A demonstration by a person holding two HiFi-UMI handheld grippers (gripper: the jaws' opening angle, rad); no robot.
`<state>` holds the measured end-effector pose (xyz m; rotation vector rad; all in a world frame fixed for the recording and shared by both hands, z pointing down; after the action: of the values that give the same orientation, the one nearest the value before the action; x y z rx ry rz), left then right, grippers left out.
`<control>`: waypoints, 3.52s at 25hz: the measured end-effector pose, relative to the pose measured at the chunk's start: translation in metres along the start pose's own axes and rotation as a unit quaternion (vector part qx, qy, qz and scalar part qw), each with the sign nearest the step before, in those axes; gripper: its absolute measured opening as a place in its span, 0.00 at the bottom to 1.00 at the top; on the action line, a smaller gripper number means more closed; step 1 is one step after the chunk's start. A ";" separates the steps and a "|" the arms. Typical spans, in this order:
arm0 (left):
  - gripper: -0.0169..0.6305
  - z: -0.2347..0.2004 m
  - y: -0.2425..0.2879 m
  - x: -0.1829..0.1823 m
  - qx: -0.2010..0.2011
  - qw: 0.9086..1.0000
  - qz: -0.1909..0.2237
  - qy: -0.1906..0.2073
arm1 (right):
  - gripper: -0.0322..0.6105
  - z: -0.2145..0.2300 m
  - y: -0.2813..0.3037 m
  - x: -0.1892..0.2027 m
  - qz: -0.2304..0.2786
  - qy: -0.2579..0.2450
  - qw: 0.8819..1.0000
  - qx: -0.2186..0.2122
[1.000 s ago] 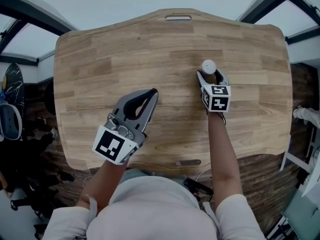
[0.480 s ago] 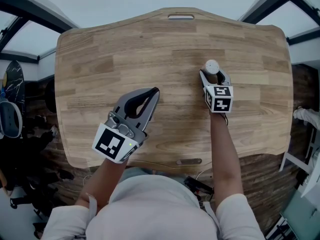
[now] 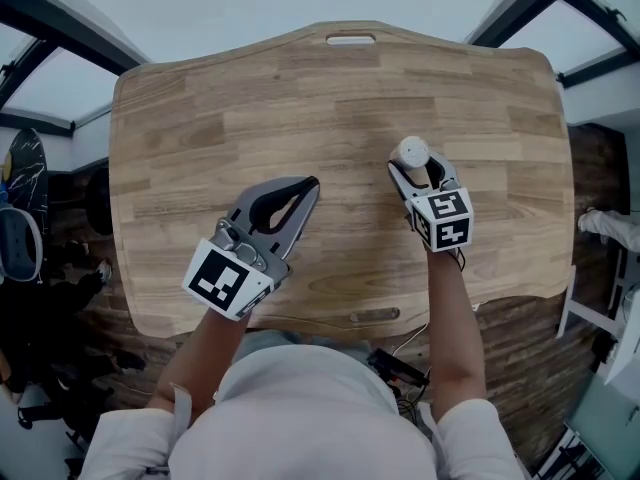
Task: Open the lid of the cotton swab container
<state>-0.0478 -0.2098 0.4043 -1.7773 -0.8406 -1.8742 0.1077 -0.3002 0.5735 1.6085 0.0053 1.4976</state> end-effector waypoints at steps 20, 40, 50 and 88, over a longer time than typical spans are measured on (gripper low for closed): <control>0.05 0.071 -0.040 -0.042 0.117 0.993 0.008 0.029 | 0.45 -0.122 -0.145 -0.081 0.053 -0.090 0.991 -0.090; 0.05 0.108 -0.078 -0.080 0.182 0.982 0.031 0.043 | 0.45 -0.211 -0.215 -0.071 -0.013 -0.131 0.974 -0.186; 0.21 0.131 -0.087 -0.095 0.225 0.973 0.047 0.034 | 0.45 -0.229 -0.227 -0.063 -0.045 -0.155 0.964 -0.214; 0.43 0.174 -0.081 -0.096 0.314 0.945 0.028 0.090 | 0.45 -0.247 -0.233 -0.045 -0.048 -0.220 0.948 -0.224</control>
<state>0.0346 -0.0432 0.2978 -1.2044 -1.1411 -1.4712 0.0284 -0.0425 0.3622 1.5023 -0.4675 0.9490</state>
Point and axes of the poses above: the fingertips, and each gripper's own axes: y forward along the fingers, z to its right, x out of its underside, the point moved 1 cm from there along -y, backward along the fingers, and after that the axes turned 8 degrees about y, right-handed, at the moved point
